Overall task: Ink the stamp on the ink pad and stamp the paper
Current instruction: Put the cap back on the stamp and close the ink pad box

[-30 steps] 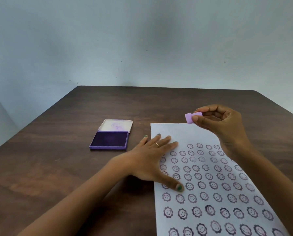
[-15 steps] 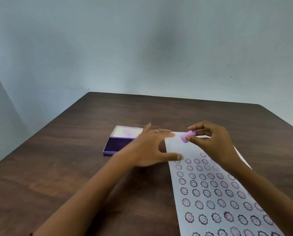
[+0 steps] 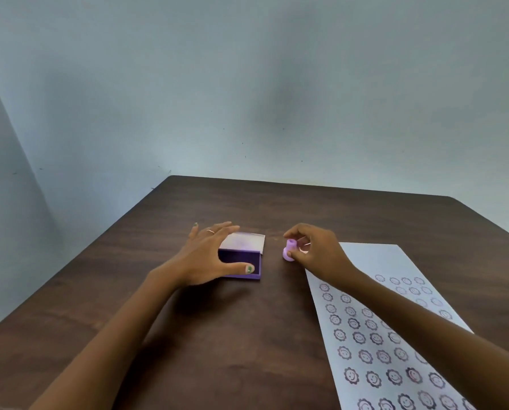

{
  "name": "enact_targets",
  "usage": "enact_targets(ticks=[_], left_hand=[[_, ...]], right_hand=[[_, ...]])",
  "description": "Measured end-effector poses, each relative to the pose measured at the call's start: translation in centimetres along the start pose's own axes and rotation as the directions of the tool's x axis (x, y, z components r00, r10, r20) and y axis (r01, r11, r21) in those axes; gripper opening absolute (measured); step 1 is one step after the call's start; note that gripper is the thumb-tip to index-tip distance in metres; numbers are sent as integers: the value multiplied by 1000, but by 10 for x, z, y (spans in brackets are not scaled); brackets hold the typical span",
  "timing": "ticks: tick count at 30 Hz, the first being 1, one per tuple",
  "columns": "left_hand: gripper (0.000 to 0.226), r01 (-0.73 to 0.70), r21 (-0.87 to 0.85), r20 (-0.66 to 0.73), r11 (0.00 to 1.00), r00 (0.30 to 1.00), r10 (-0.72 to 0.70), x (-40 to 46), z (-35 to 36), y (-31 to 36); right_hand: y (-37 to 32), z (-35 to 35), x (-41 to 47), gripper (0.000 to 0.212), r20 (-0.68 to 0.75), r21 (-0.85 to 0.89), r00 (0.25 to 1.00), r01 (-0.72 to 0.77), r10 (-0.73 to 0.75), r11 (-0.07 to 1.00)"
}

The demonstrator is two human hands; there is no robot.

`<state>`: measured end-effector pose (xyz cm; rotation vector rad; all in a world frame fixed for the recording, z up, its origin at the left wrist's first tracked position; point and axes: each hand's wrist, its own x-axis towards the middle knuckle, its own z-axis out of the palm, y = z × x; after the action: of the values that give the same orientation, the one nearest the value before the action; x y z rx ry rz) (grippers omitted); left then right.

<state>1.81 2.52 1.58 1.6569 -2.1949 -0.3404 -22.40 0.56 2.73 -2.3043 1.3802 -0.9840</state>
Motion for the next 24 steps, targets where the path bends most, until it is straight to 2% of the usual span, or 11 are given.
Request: enact_targets(ticks=[4,8,12,18,24], left_hand=[[119,102,-67,22,993,995,-100,-16,-3,-28],[117,159,-227,56,961,987,-150,-17,-7,-32],[118,166,-207,83,964,985,-152,-17,-6,-31],[118,154,-209,75,966,987,-141,-16,-4,-35],[117,113,-231,77,966,992,-98,-12,-3,-43]], right_hand=[[-2,-4,8,34,83,-62,997,3,2,998],[-17,-6,27,27,42,-53,999,20,-17,998],[-34,4,53,16,194,-111,981,36,-13,993],[-47,34,82,18,369,-232,928,44,46,972],[-49,48,96,18,409,-272,906,11,105,962]])
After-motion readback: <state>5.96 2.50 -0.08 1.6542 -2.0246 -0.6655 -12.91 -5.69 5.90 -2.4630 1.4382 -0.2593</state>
